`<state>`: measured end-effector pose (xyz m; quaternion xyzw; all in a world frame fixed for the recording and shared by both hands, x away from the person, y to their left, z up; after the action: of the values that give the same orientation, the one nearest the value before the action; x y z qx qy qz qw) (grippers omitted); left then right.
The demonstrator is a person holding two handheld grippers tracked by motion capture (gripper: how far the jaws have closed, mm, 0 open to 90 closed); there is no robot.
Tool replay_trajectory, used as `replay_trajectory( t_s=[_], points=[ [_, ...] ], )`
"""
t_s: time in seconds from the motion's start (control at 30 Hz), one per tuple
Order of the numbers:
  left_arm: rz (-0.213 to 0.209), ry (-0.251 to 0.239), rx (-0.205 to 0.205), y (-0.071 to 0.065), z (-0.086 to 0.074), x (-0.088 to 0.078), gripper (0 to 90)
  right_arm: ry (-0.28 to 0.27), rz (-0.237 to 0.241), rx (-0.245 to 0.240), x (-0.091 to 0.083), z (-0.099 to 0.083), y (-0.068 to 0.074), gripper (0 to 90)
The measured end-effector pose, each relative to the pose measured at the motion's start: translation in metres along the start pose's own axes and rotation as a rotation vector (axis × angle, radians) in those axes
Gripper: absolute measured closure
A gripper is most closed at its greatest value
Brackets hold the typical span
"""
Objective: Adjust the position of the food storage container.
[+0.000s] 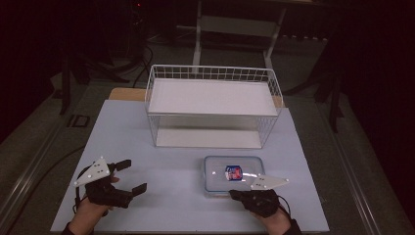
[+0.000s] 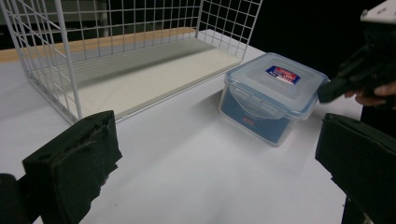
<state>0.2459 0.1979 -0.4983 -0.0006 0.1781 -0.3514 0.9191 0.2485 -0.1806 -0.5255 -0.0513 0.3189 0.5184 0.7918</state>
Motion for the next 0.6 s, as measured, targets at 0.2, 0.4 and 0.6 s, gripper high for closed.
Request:
replay_trajectory(
  t_s=[0.2, 0.4, 0.6],
  points=[
    [-0.001, 0.000, 0.000, 0.000, 0.000, 0.000, 0.0, -0.071, -0.140, -0.022, -0.032, 0.012, -0.021, 90.0],
    [-0.003, 0.002, 0.003, 0.000, 0.000, 0.001, 0.0, -0.094, -0.349, 0.064, -0.072, -0.001, -0.075, 90.0],
    [-0.006, 0.009, 0.009, -0.001, -0.001, 0.002, 0.0, -0.068, -0.341, 0.116, -0.068, -0.013, -0.089, 90.0]
  ],
)
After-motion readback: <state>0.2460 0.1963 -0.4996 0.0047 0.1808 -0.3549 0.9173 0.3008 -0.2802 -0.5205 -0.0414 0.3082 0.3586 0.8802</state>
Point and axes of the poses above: each handheld gripper's, and its own axes: x roughly forward along the jaws, z roughly out of its top, y roughly to its left, the point moved 5 cm from there along x, roughly forward along the jaws, and after that the axes turned 8 degrees about z, right-handed, at the moved point
